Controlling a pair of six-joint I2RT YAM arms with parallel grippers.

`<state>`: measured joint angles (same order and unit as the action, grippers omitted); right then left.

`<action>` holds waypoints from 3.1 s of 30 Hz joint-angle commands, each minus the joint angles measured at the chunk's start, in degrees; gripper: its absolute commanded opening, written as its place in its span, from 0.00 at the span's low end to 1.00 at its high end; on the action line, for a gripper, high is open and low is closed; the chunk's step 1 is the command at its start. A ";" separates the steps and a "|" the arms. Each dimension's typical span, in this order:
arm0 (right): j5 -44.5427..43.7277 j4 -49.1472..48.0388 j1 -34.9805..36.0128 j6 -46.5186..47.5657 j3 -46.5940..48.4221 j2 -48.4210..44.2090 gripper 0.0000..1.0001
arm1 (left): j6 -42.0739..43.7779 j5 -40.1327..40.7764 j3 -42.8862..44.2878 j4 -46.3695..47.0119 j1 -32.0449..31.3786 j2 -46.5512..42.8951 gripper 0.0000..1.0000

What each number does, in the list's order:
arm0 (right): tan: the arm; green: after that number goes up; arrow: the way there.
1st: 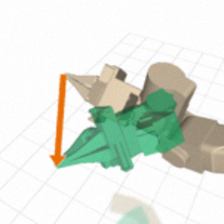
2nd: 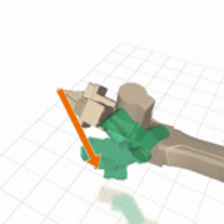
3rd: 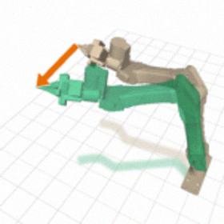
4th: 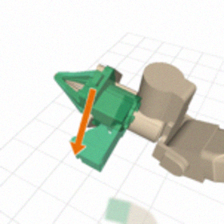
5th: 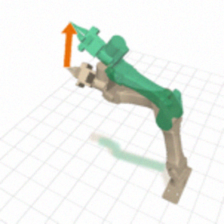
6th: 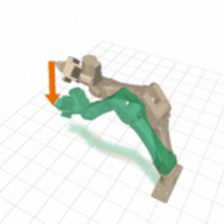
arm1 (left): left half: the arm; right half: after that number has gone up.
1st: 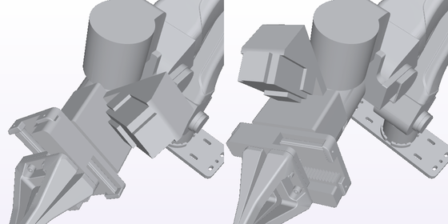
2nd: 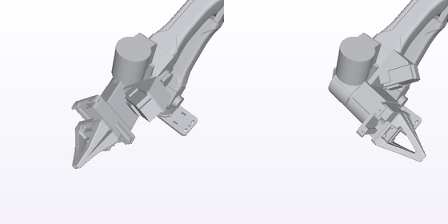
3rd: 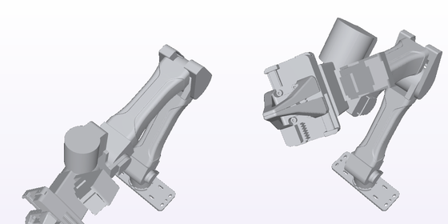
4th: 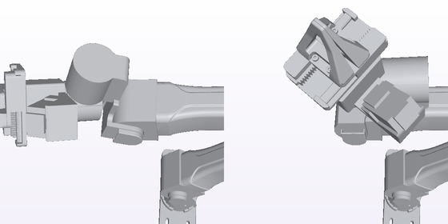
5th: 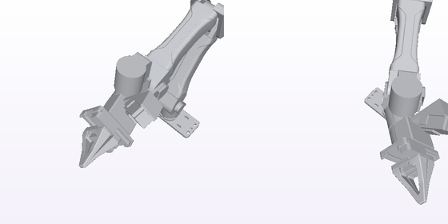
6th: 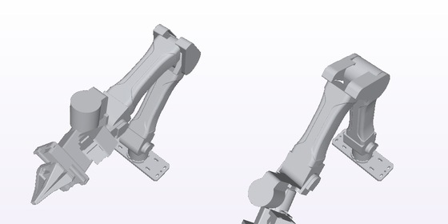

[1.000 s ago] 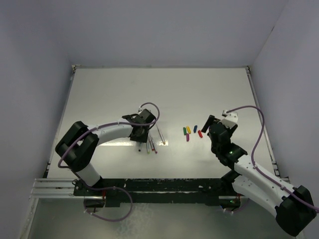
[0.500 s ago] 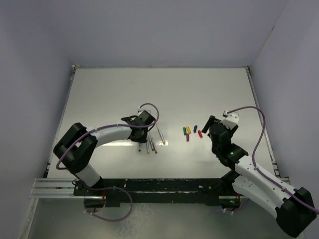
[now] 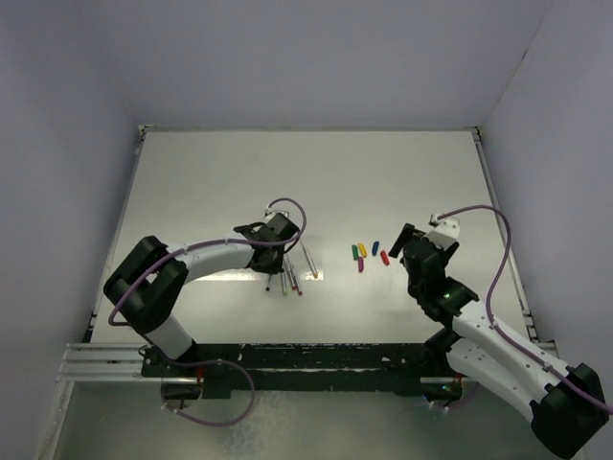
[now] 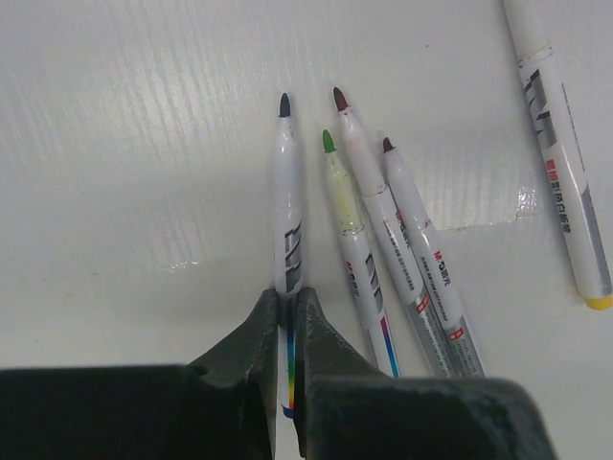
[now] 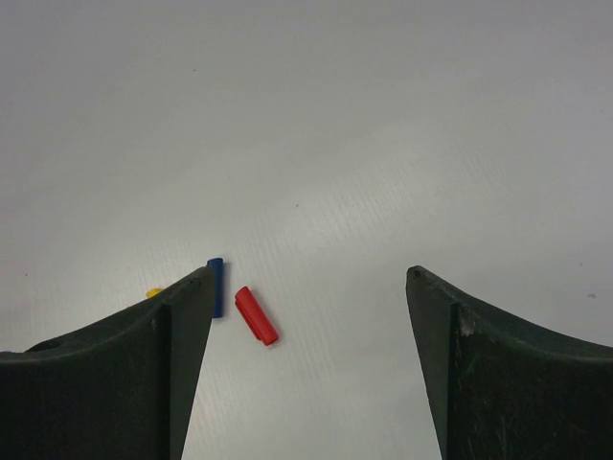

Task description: Insert the pens into the pen caps

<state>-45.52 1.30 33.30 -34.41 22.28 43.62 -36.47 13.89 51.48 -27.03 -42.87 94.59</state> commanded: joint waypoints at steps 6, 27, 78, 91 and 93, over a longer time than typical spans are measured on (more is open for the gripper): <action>-1.77 0.30 -0.27 -1.11 2.37 -1.25 0.83 | -3.99 -2.19 -7.29 -2.70 -0.28 2.16 0.00; 5.21 1.70 -0.25 -1.89 10.91 18.57 0.11 | 6.33 0.09 -11.42 8.11 -0.28 -28.66 0.00; 11.62 -7.54 -1.14 -4.92 17.89 42.63 0.41 | 12.59 -11.72 -18.82 22.85 -0.94 -29.53 0.00; 11.94 -8.68 -1.62 -5.01 17.71 44.99 0.41 | 12.47 -11.79 -19.05 22.89 -0.94 -28.96 0.00; 12.11 -8.91 -1.62 -5.07 17.71 45.30 0.41 | 12.48 -11.78 -19.05 22.98 -0.98 -28.81 0.00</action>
<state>-31.99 -6.35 31.94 -38.46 38.35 88.68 -24.45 2.94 32.86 -6.79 -43.59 65.67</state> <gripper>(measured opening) 0.413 0.033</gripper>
